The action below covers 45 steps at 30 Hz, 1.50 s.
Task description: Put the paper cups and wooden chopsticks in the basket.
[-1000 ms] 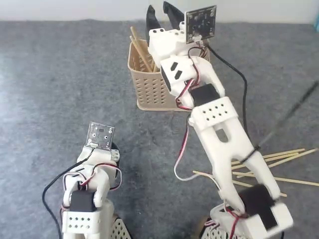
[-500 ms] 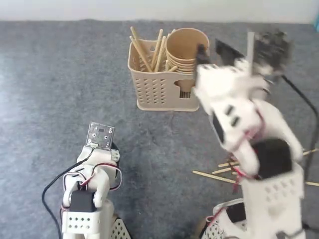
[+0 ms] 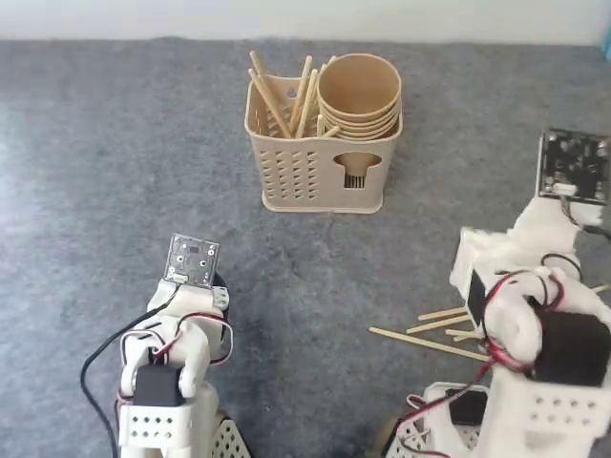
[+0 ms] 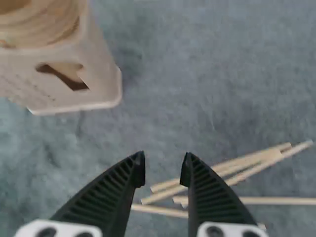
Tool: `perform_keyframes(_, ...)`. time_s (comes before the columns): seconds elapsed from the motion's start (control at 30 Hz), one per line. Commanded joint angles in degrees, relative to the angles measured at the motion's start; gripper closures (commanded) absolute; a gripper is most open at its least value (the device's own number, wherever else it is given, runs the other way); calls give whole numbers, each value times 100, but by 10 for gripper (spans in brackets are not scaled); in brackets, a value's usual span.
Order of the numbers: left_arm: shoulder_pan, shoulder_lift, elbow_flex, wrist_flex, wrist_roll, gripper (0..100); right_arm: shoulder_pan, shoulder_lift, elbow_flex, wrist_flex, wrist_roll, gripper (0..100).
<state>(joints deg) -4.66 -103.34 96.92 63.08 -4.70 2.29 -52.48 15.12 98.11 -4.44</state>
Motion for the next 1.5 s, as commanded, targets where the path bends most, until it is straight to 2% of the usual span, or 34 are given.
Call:
perform_keyframes(0.0, 53, -97, -40, -123, -26, 987, 549, -4, 853, 22, 448, 865)
perform_keyframes(0.17, 53, -97, -40, -123, -26, 987, 1305, -4, 2242, -655, 501, 863)
perform_keyframes(0.3, 53, -97, -40, -123, -26, 987, 2035, -4, 2980, -1420, -299, 861)
perform_keyframes(0.57, 53, -97, -40, -123, -26, 987, 2510, 13, 3657, -2053, -1116, 860)
perform_keyframes(0.73, 53, -97, -40, -114, -26, 987, 2730, 734, 3692, -2360, -1169, 840)
perform_keyframes(0.87, 53, -97, -40, -62, -26, 987, 2826, 1974, 3648, -2949, -1644, 777)
perform_keyframes(1.07, 70, -97, -40, -9, -26, 987, 2809, 3248, 3648, -4295, -2163, 818)
perform_keyframes(1.47, 62, -97, -40, -9, -26, 987, 2791, 3582, 3525, -5297, -2268, 818)
